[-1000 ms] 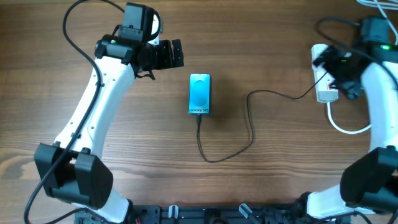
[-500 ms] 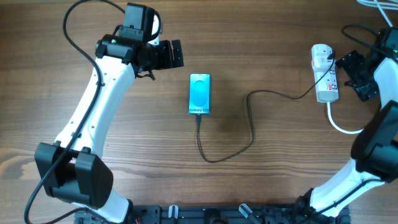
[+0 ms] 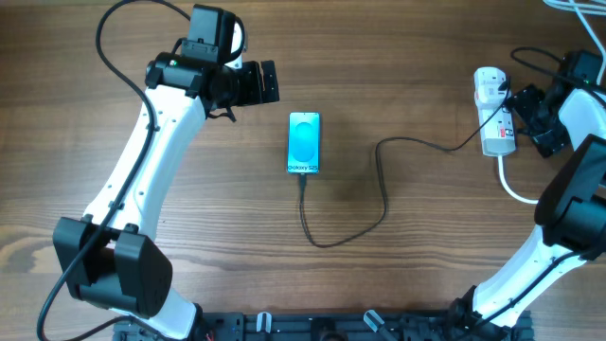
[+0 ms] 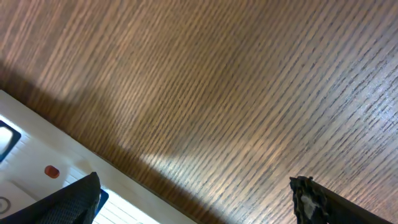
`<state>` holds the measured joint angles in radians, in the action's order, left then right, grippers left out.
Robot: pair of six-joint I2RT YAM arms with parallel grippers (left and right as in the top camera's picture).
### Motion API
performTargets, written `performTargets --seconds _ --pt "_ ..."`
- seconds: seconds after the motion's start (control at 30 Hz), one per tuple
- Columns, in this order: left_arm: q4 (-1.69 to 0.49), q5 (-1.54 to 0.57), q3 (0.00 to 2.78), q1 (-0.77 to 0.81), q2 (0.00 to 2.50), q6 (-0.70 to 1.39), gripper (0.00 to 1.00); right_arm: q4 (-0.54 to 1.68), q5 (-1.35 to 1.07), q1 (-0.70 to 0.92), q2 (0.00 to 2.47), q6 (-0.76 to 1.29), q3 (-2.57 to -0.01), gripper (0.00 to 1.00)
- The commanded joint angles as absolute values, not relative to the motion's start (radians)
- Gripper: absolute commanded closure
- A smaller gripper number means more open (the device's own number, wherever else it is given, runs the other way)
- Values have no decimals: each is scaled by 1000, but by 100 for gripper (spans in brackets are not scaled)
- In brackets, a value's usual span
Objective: Plug charger to phone and switch on socket
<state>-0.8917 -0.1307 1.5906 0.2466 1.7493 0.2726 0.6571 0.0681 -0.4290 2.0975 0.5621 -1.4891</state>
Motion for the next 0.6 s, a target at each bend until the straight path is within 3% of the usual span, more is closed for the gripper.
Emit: performTargets --seconds 0.0,0.57 --pt "-892 -121 1590 244 1756 277 0 649 17 -430 2119 523 -1497 0" --pt "-892 -121 1590 244 1756 277 0 677 -27 -387 2119 474 -1497 0"
